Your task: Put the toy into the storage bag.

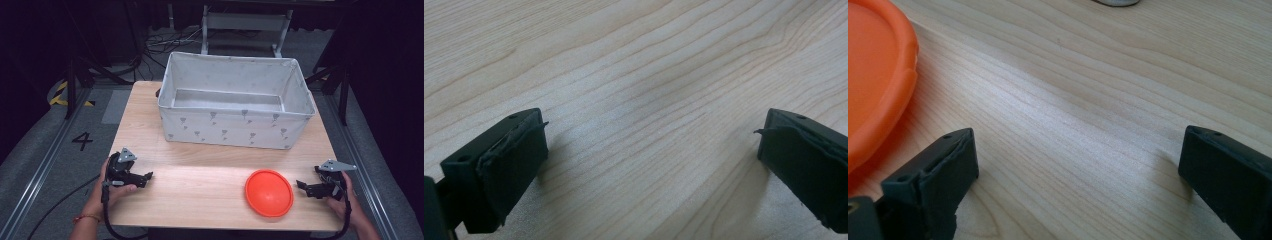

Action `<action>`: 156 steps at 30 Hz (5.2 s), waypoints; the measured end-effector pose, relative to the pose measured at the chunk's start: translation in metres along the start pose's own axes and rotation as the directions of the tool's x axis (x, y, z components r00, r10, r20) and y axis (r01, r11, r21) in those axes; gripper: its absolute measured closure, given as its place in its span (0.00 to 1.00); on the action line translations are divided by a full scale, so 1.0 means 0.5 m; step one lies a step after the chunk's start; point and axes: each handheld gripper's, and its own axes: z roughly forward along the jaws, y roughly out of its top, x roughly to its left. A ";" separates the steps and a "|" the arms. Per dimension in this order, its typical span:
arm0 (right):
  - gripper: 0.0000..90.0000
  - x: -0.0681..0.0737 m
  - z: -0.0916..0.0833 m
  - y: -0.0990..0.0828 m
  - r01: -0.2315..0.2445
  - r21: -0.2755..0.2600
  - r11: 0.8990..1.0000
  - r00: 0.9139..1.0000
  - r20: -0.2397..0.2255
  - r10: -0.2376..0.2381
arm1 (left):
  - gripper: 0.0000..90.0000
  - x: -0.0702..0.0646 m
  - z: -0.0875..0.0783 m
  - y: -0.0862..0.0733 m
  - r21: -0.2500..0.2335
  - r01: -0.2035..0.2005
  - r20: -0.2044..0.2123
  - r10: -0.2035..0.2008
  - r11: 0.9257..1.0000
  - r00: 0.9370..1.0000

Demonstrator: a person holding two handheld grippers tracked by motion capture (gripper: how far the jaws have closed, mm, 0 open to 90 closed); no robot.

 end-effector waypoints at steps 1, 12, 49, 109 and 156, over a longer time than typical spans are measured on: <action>0.03 0.000 0.000 0.000 0.002 0.000 1.000 1.000 0.000 -0.002 | 0.00 0.000 0.000 0.000 0.000 0.000 0.000 0.000 1.000 1.000; 0.00 -0.001 0.001 0.001 0.015 0.007 1.000 1.000 -0.018 -0.015 | 0.00 0.003 -0.005 -0.007 -0.004 -0.004 0.006 0.004 1.000 1.000; 0.18 0.134 0.024 0.051 0.159 -0.049 0.986 0.962 -0.218 -0.166 | 0.00 0.005 -0.005 -0.007 -0.009 -0.009 0.009 0.010 1.000 1.000; 0.91 0.153 -0.019 0.148 0.182 -0.104 0.978 0.949 -0.243 -0.203 | 0.00 0.005 -0.004 -0.006 -0.006 -0.008 0.009 0.008 1.000 1.000; 0.92 0.186 -0.237 0.318 0.477 -0.218 0.851 0.857 -0.098 -0.505 | 0.00 0.005 -0.004 -0.004 -0.004 -0.007 0.007 0.007 1.000 1.000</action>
